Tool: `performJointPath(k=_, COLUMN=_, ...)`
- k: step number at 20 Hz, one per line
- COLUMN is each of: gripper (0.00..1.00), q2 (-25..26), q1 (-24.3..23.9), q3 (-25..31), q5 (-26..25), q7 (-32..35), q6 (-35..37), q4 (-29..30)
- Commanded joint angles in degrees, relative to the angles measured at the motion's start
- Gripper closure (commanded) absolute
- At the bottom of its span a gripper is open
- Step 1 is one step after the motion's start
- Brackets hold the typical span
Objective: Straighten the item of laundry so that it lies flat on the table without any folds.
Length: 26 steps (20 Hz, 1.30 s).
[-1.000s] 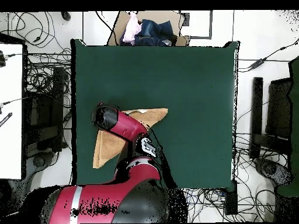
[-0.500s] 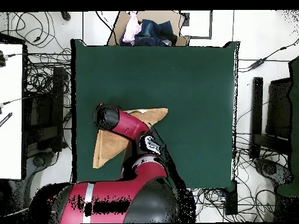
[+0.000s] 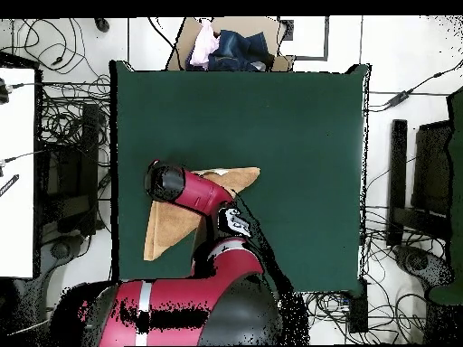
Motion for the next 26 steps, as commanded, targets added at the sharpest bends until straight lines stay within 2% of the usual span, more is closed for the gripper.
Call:
performJointPath(k=1, gripper=0.00, q2=16.53, q1=-0.52, q3=6.49, q5=-1.58, q7=9.81, q6=-13.21, q4=-6.71)
performJointPath(k=8, gripper=0.00, q2=16.61, q1=0.16, q3=5.69, q5=-1.93, q7=9.89, q6=-14.08, q4=-6.96)
performJointPath(k=9, gripper=1.00, q2=16.62, q1=0.32, q3=5.50, q5=-2.12, q7=9.89, q6=-14.34, q4=-7.05)
performJointPath(k=26, gripper=1.00, q2=16.06, q1=2.60, q3=2.78, q5=-1.30, q7=10.95, q6=-11.48, q4=-8.09)
